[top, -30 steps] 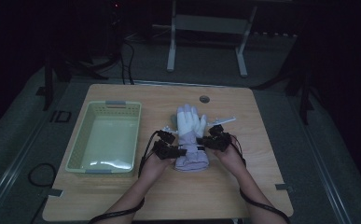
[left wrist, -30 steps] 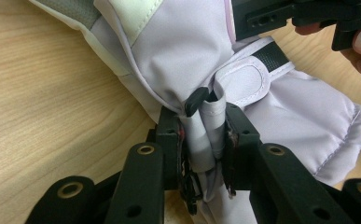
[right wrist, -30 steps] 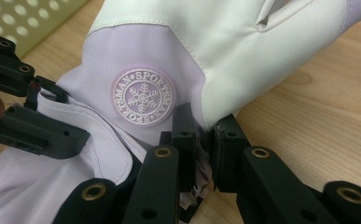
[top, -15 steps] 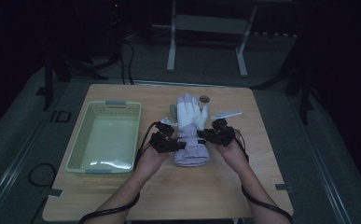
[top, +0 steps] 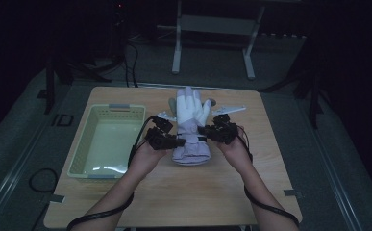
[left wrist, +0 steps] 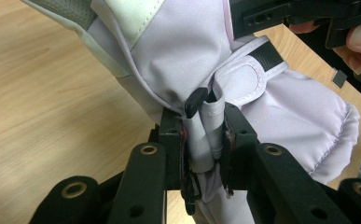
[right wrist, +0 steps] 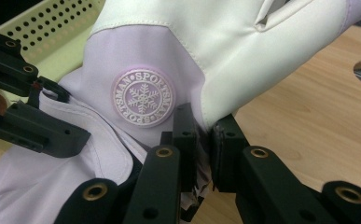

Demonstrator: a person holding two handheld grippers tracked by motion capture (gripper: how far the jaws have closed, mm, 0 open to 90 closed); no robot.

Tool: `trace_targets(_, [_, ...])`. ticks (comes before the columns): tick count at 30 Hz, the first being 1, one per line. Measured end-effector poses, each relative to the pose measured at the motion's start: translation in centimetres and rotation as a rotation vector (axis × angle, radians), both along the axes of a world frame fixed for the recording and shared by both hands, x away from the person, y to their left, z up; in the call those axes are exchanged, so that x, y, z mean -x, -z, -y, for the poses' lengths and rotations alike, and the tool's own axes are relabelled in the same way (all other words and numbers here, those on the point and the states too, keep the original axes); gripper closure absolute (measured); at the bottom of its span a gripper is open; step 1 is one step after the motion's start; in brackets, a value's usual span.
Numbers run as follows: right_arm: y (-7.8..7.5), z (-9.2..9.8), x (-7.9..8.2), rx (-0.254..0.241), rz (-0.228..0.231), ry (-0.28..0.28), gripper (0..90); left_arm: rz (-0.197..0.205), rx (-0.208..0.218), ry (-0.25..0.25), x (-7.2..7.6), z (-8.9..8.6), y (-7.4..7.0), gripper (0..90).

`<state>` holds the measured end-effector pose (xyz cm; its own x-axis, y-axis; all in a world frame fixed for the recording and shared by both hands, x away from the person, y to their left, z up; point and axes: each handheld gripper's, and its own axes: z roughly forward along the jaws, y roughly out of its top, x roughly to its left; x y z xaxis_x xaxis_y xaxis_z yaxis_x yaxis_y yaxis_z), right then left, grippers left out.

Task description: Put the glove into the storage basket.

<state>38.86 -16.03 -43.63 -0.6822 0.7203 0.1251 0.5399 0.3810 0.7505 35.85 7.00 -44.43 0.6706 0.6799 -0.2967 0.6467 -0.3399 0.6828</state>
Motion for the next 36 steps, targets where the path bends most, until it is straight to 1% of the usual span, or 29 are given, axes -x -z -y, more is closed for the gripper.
trace_targets(6, [-0.9, -1.5, 0.0, -0.003, 0.009, -0.017, 82.5, 0.001, -0.009, -0.002, 0.1, -1.6, -1.0, 74.4])
trace_targets(11, [-1.2, -2.9, -0.1, -0.005, 0.009, -0.024, 82.5, -0.002, -0.017, -0.006, 0.1, -2.9, -1.4, 74.5])
trace_targets(15, [-1.4, -3.9, -0.1, -0.016, 0.012, -0.029, 82.5, 0.001, -0.029, -0.005, 0.2, -3.9, -1.9, 74.4])
trace_targets(19, [-1.7, -5.0, 0.1, -0.026, 0.015, -0.041, 82.5, -0.003, -0.031, -0.016, 0.5, -5.1, -2.4, 74.4])
trace_targets(20, [-1.8, -5.3, 0.1, -0.029, 0.016, -0.042, 82.5, -0.006, -0.028, -0.018, 0.5, -5.4, -2.4, 74.4])
trace_targets(25, [-2.2, -7.0, 0.1, -0.02, 0.022, -0.055, 82.5, -0.002, -0.034, -0.038, 0.9, -7.0, -2.8, 74.4])
trace_targets(33, [-2.5, -10.0, 0.2, -0.024, 0.03, -0.085, 82.5, 0.006, -0.063, -0.044, 1.4, -9.9, -3.5, 74.3])
trace_targets(36, [-2.5, -11.2, 0.4, -0.032, 0.031, -0.094, 82.5, 0.003, -0.073, -0.049, 1.7, -11.0, -3.7, 74.4])
